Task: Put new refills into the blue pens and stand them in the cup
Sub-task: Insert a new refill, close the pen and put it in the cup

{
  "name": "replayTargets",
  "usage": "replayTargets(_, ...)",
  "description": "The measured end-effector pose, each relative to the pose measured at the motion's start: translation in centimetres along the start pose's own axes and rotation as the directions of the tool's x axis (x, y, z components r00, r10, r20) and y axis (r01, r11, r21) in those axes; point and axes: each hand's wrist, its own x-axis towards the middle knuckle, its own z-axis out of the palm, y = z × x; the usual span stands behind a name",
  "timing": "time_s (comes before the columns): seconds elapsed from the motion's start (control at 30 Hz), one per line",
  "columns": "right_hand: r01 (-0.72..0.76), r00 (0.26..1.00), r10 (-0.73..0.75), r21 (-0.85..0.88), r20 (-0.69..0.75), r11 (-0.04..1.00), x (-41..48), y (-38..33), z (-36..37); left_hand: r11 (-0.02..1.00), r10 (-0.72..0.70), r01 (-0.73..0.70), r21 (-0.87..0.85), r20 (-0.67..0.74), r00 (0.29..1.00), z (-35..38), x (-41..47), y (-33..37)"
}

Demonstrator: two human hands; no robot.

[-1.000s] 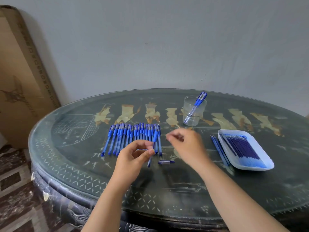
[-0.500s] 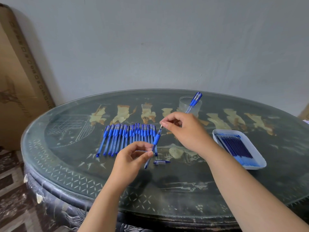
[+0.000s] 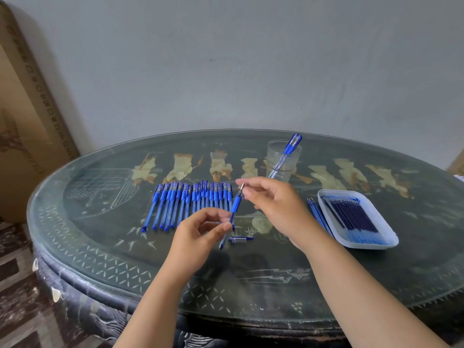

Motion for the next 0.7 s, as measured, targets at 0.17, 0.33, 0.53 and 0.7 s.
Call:
replayTargets(0.17, -0.034, 0.989, 0.037, 0.025, -0.145, 0.999, -0.01, 0.46, 0.48, 1.0, 0.01, -0.01, 0.007, 0.008, 1.0, 0.2, 0.08, -0.09)
replayTargets(0.33, -0.017, 0.997, 0.023, 0.079, -0.073, 0.997, -0.05, 0.78, 0.41, 1.0, 0.0, 0.0, 0.005, 0.006, 1.0, 0.28, 0.21, -0.19)
replayTargets(0.53, -0.049, 0.989, 0.067, 0.143, -0.129, 0.989, -0.1, 0.9, 0.62, 1.0, -0.003, 0.003, -0.002, 0.017, 1.0, 0.44, 0.14, -0.11)
replayTargets(0.7, -0.021, 0.99, 0.037, 0.113, -0.14, 0.993, -0.24, 0.72, 0.98, 1.0, 0.006, -0.006, -0.001, 0.022, 1.0, 0.46, 0.1, 0.02)
